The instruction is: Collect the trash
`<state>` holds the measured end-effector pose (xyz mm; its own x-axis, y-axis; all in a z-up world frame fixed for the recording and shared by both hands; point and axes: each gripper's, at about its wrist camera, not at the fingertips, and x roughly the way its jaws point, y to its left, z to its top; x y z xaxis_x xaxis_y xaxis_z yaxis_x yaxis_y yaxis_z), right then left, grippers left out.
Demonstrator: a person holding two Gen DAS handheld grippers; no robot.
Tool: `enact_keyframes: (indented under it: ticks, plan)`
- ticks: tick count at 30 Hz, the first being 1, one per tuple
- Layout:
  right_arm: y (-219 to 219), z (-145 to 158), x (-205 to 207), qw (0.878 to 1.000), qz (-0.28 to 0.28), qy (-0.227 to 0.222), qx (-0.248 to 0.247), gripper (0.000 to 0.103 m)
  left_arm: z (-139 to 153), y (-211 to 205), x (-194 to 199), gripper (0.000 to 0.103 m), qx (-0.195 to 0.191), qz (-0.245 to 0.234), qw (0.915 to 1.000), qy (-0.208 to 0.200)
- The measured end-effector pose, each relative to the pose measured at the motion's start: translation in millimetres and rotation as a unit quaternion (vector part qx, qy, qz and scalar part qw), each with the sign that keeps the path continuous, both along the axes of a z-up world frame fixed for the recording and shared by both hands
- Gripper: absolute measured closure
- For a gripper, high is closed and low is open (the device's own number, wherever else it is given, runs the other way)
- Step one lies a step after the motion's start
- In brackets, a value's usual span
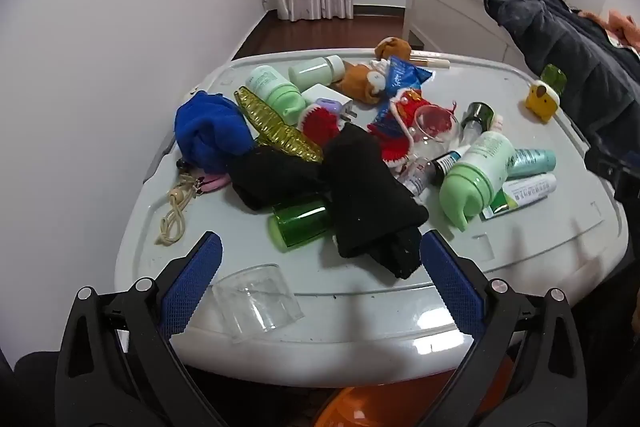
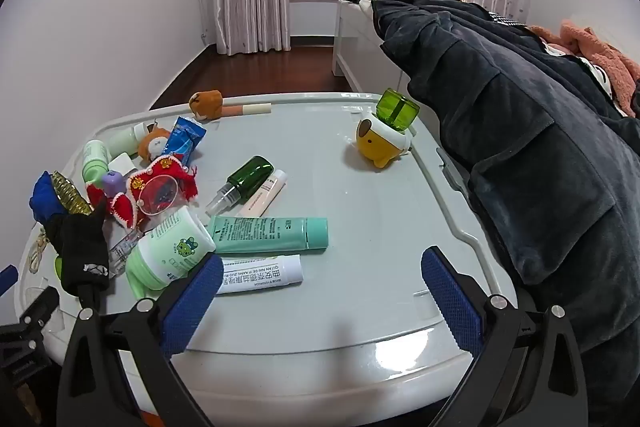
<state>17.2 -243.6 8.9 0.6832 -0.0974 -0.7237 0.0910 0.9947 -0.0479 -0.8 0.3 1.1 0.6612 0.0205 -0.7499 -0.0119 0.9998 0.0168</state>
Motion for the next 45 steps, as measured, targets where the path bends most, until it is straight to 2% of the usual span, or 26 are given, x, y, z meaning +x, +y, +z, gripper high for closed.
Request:
enact_keyframes:
  ticks: [3, 7, 9, 12, 16, 22, 26, 32, 45]
  plan:
    - [0.1, -0.1, 0.0, 1.000, 0.001, 0.000, 0.001, 0.005, 3.5, 8.2, -1.6, 0.006, -0.013, 0.003, 0.9999, -0.009]
    - [1.6, -0.2, 0.1, 1.000, 0.002, 0.001, -0.001, 0.005, -5.3, -8.1, -2.4, 0.006, 0.008, -0.008, 0.9999, 0.000]
    - [-0.3, -0.1, -0.1, 1.000, 0.000, 0.000, 0.003, 0.005, -3.8, -9.6, 1.4, 0.006, 0.009, -0.019, 0.9997, 0.013]
    - [0.1, -0.1, 0.0, 1.000, 0.000, 0.000, 0.002, 0.005, -3.3, -10.9, -0.2, 0.007, 0.014, -0.018, 0.9997, 0.010]
    - [-0.2, 0.1, -0.3, 1.000, 0.001, 0.000, 0.002, 0.005, -0.1, -1.5, 0.1, 0.007, -0.004, 0.005, 1.0000, 0.000]
    - [1.8, 0.2, 0.3, 1.000, 0.000, 0.001, 0.003, 0.005, -4.8, 13.4, 6.6, 0.007, -0.029, 0.033, 0.9988, 0.021]
    - [0.7, -0.4, 1.1, 1.000, 0.001, 0.002, 0.002, 0.005, -3.1, 14.7, 5.4, 0.007, -0.014, 0.041, 0.9990, 0.014]
    - [-0.1, -0.1, 0.7, 1.000, 0.000, 0.002, 0.003, 0.005, -4.0, 8.0, 5.4, 0.007, 0.005, 0.027, 0.9995, 0.013]
    - [-1.2, -1.9, 0.9, 1.000, -0.001, 0.001, 0.003, 0.005, -3.9, 6.0, 5.2, 0.007, -0.004, 0.026, 0.9996, 0.013]
